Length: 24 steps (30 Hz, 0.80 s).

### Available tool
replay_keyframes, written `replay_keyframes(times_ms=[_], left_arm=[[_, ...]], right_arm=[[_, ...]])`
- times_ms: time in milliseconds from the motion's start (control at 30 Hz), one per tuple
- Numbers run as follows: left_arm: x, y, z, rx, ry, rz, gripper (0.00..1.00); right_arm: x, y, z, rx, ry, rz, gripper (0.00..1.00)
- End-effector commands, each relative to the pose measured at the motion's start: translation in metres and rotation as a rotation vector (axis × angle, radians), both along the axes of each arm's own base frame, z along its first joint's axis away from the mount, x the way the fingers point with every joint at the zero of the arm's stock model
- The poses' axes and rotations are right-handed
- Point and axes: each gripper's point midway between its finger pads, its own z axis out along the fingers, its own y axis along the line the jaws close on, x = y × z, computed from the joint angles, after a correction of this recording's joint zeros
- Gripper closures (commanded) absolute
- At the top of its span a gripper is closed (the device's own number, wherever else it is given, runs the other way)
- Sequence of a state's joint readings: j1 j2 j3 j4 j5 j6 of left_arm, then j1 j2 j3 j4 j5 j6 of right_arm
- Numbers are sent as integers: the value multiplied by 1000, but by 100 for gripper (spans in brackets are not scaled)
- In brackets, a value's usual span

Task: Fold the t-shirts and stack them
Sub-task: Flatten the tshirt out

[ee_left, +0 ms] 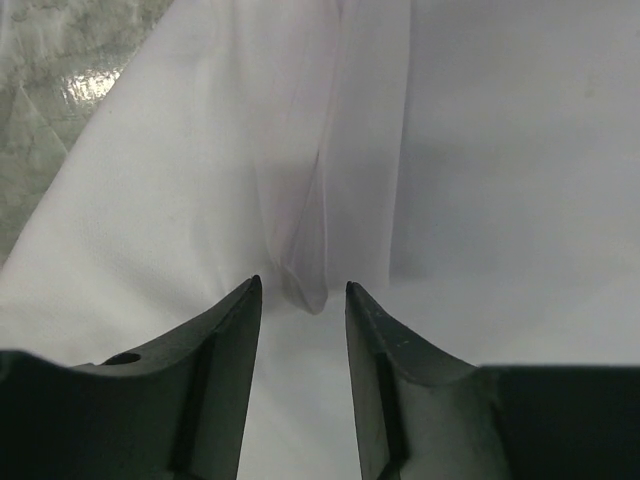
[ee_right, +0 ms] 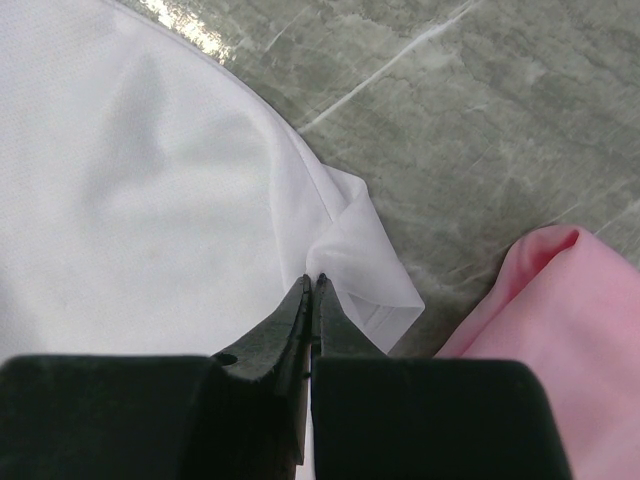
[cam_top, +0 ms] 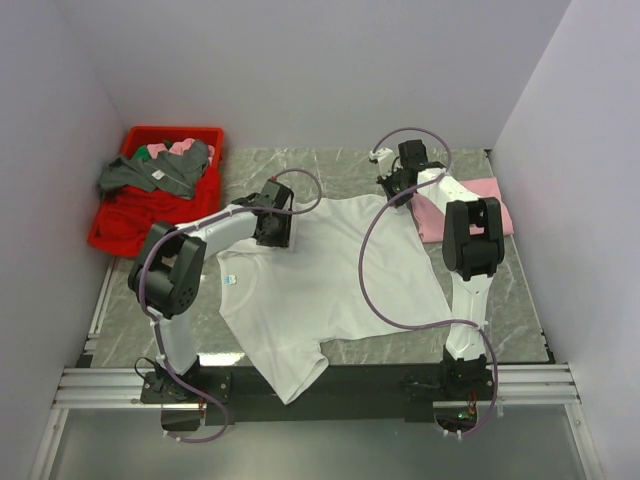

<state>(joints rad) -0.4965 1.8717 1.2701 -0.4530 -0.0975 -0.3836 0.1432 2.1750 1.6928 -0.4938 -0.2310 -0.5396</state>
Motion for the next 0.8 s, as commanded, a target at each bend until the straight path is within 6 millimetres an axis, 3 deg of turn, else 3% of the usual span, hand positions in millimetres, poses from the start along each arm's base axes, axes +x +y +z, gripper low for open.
replay_keyframes(times_ms=[0,367,767], left_arm=[[2,1,24,31,-73,12,56],[3,10,20,246,-134,90,59],[4,-2,10,277,-127,74,62]], right_arm=[[9,4,32,30,-70,0,100],[9,5,33,34,-66,1,100],[10,5,35,38,-69,0,100]])
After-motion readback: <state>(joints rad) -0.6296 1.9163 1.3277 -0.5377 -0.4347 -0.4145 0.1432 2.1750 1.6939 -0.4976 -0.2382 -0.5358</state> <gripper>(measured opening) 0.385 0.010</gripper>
